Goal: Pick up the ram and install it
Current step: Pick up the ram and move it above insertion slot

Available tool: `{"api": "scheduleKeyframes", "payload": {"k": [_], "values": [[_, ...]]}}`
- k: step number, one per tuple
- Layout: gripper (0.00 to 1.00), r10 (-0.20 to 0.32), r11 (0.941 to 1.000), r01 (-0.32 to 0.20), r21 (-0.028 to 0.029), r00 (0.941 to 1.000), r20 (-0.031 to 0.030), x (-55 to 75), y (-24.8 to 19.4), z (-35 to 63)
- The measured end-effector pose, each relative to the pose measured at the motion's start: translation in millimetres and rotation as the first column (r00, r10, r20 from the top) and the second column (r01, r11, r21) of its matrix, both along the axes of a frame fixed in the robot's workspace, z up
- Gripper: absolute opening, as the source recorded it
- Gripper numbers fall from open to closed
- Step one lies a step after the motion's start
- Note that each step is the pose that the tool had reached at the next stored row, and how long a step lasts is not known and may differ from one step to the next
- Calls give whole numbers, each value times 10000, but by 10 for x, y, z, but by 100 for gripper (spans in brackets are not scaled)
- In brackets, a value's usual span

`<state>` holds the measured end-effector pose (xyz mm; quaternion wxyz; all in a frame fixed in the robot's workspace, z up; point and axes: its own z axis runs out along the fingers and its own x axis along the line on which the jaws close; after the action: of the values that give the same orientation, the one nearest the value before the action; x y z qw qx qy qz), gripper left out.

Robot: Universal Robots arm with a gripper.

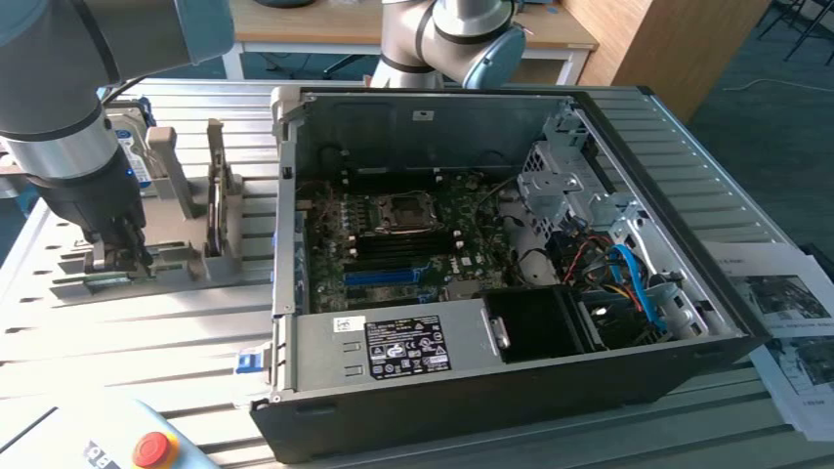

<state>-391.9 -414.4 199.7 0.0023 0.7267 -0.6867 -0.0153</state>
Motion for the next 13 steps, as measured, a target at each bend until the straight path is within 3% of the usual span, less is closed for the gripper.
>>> {"api": "scheduleKeyframes", "payload": {"k": [13], "values": [[24, -1, 10000, 1, 0, 10000, 1, 0, 0, 0]]}}
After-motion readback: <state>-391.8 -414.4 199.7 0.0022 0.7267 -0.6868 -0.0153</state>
